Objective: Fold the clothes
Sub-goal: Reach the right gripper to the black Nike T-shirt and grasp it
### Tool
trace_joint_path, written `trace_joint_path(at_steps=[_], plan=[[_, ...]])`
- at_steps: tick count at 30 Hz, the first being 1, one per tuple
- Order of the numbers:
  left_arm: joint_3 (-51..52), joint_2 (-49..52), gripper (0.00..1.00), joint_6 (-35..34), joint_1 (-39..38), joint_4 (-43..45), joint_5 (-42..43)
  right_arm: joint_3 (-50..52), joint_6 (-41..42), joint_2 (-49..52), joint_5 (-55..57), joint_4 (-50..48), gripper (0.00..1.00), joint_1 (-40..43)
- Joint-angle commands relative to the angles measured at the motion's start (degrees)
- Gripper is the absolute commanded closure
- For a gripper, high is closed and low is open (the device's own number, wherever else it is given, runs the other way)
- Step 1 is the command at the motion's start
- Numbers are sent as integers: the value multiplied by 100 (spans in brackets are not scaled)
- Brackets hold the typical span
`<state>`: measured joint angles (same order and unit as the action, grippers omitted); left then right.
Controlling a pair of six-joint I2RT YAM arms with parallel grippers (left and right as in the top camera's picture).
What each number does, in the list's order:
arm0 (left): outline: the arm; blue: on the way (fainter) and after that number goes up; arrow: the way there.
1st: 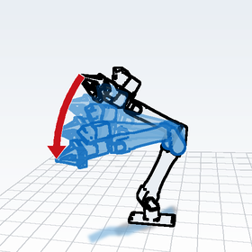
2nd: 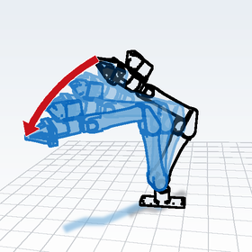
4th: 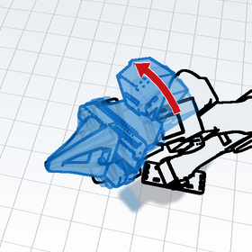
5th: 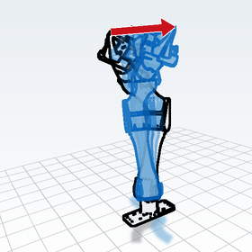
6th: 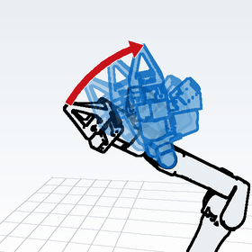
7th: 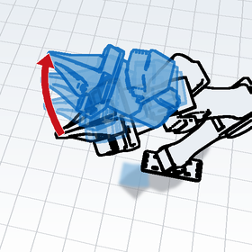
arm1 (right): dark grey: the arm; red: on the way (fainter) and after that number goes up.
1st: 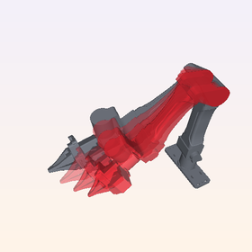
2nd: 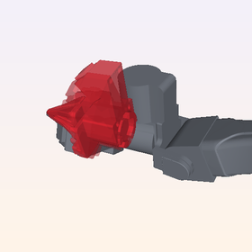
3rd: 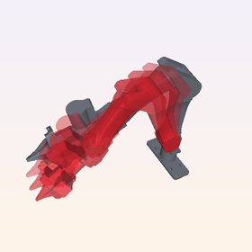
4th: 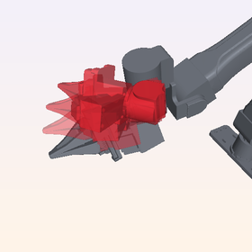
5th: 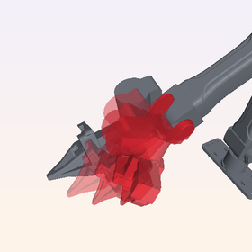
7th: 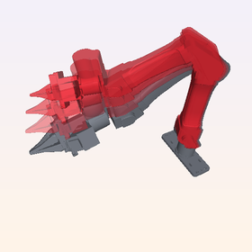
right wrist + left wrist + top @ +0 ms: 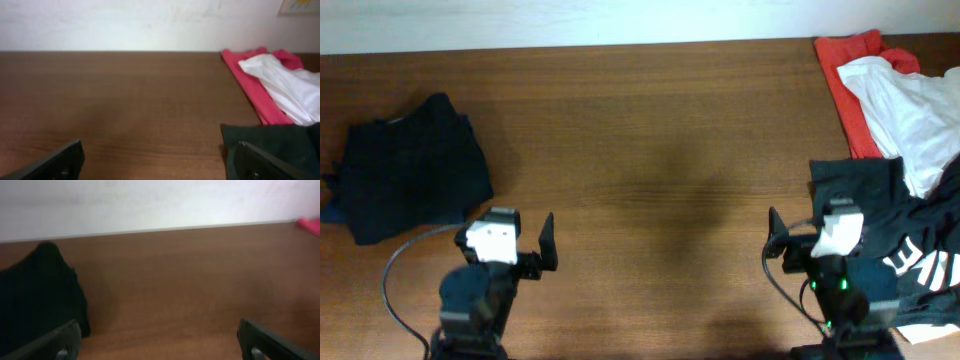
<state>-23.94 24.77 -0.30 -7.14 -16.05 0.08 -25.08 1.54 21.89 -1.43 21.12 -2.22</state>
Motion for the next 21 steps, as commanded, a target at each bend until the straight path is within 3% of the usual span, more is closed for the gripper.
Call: trace_joint_path(at_steps=[1,7,11,14,17,21], plan=[[-798,811,1,-57,28,-396,87,-850,59,1049,66,374,1,37],[-1563,1589,1,-13,28,-859,133,-2072,-555,2865,68,1279,1,42],[-1847,1869,1,-13,28,-1080,131,-2570,-754,3827,70,1360,1,44],[-1871,1950,1,-13,28,-1088,129,-2643,-750,4478,297,1016,1,87],[-1871,1963,1,-13,28,-1108,129,-2643,-160,5189,970,592,1,415],[-1871,1963,1,-15,26,-1132,129,-2643,90,6057,1049,28,1,870]])
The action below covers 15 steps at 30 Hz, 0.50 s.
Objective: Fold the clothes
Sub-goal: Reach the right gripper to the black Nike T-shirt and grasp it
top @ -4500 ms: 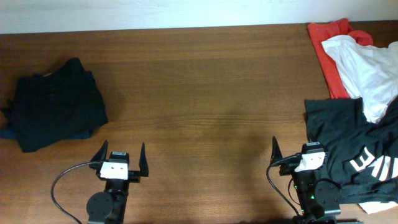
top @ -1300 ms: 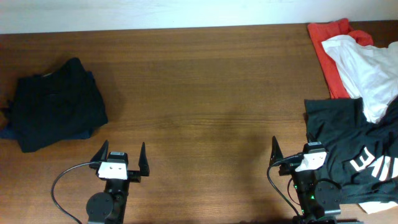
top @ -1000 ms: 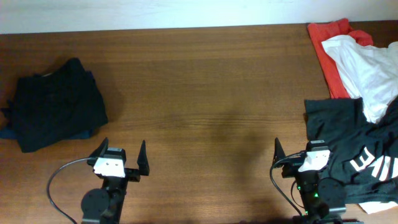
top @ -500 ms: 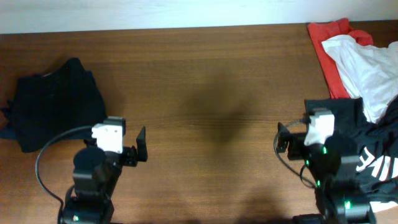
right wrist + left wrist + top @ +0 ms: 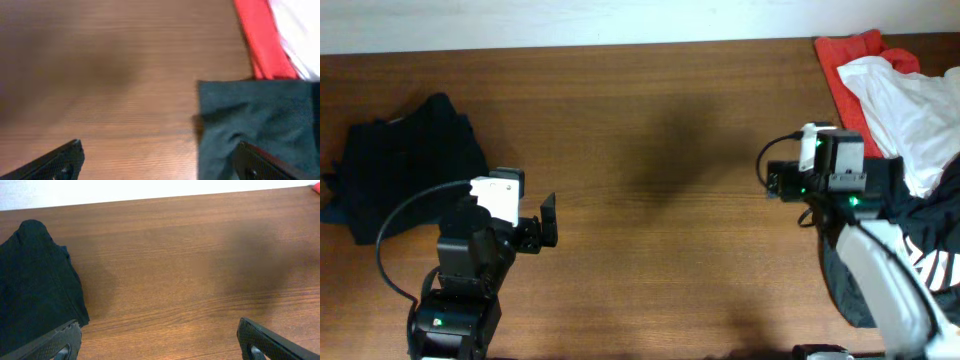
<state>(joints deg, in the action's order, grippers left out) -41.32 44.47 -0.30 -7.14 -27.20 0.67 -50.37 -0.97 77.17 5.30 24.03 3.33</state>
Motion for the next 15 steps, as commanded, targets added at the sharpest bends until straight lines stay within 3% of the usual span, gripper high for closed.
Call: trace_joint_path(at_steps=[1,9,15], plan=[[-133,-7,1,-15,28,-35,70,-114,339,741,361,-426,0,380],[-133,-7,1,-15,26,-52,70,-114,345,2017,553,-1224,18,612],[-133,-7,1,-15,28,-52,70,-114,643,2398,745,-1401,24,883]])
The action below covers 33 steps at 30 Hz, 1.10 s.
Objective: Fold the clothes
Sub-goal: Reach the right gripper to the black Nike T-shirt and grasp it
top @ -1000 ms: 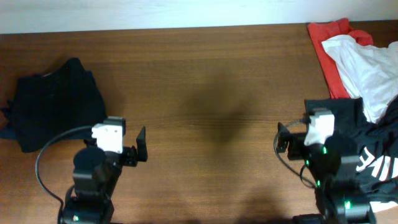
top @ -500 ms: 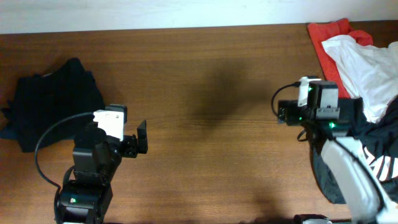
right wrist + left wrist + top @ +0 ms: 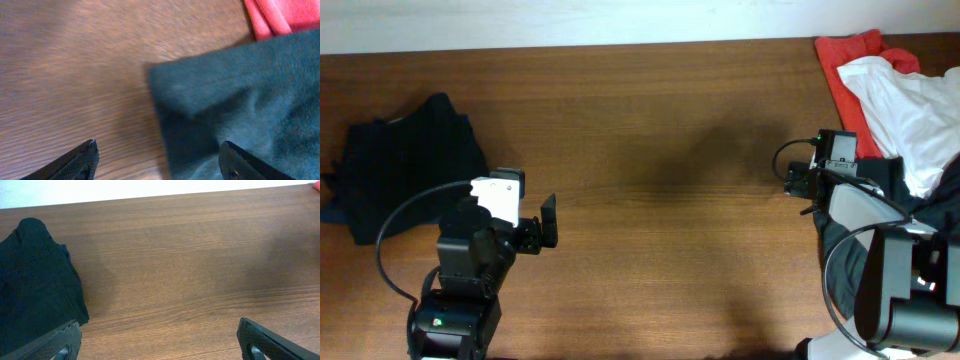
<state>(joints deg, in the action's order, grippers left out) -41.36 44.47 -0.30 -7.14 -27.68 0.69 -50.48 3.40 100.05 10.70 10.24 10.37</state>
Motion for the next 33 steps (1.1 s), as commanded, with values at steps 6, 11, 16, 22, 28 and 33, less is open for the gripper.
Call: trace_joint_path(at_steps=[6,11,16,22,28,33], plan=[[-129,-7,1,-15,28,-2,68,-103,334,138,179,-66,62,358],[-129,-7,1,-15,28,-4,66,-101,334,138,179,-63,96,358],[-129,-7,1,-15,28,-4,66,-138,337,79,179,-24,96,358],[-129,-7,1,-15,28,-2,66,-970,483,-616,201,857,96,463],[-129,-7,1,-13,28,24,63,-2498,678,-1416,177,2719,96,894],[-129,-7,1,-15,28,17,66,-2986,588,-1899,-26,3204,96,1071]])
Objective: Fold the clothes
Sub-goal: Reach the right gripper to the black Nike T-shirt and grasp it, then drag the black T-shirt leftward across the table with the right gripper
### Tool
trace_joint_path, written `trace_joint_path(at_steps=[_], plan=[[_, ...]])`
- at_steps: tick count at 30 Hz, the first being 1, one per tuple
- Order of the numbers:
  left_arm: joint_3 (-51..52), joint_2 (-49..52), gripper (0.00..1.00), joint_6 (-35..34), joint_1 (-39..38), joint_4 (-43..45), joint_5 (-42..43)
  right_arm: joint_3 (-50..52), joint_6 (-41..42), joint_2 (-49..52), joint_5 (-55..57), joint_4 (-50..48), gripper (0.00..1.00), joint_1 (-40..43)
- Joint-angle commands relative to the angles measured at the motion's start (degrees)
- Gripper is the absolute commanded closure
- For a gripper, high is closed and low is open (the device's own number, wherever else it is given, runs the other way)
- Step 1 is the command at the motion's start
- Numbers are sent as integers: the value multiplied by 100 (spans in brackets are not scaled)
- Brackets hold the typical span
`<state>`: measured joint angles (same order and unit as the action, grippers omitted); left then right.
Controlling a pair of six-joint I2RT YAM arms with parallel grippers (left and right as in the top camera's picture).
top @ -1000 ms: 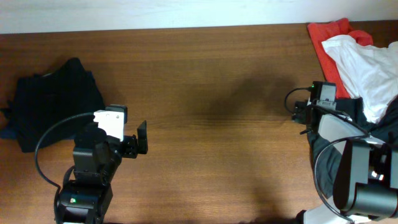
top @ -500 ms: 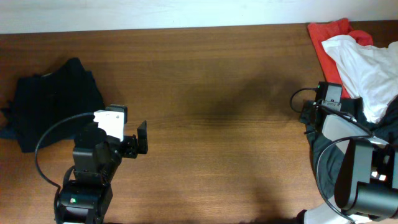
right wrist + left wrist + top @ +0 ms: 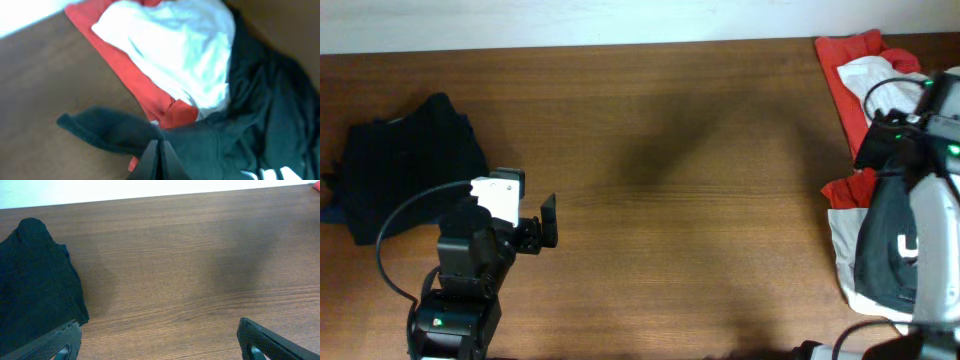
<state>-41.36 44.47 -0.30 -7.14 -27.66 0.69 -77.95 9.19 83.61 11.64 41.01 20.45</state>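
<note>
A dark green garment with white lettering (image 3: 887, 250) hangs lifted at the right edge, and my right gripper (image 3: 159, 150) is shut on a fold of it (image 3: 125, 132). In the overhead view that gripper (image 3: 876, 140) is above the pile. Under it lie a red garment (image 3: 120, 75) and a white garment (image 3: 175, 45). A folded black garment (image 3: 410, 180) rests at the far left. My left gripper (image 3: 160, 350) stands open with nothing between its fingers (image 3: 60, 345), just right of the black garment (image 3: 35, 285).
The brown wooden table (image 3: 670, 150) runs between the two arms. A white wall borders the far edge (image 3: 150, 187). More red (image 3: 842, 190) and white cloth (image 3: 838, 240) shows at the right beside the hanging garment.
My right gripper was open, low over the corner of the dark green garment; now it is shut on that garment and higher, farther right, with the cloth hanging. The left arm has not moved.
Both grippers stood open near the front edge. Then the right one was out by the dark green garment's corner, and the left looked down at the table. Then the right was open over that corner, and now it holds the garment lifted off the pile.
</note>
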Motion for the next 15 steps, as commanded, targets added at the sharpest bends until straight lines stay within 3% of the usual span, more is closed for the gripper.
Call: trace_joint_path(at_steps=[1,4,9,11,15], plan=[[-129,-7,1,-15,28,17,63,-297,7,-354,-212,155,96,63],[-129,-7,1,-15,28,15,66,-601,-422,-595,-1110,170,96,57],[-129,-7,1,-15,28,15,66,-1482,-994,-955,-5038,579,96,-57],[-129,-7,1,-15,28,15,66,-1547,-1093,-1067,-6072,684,96,-330],[-129,-7,1,-13,28,13,66,-1497,-1099,-994,-6050,1491,96,-1036]])
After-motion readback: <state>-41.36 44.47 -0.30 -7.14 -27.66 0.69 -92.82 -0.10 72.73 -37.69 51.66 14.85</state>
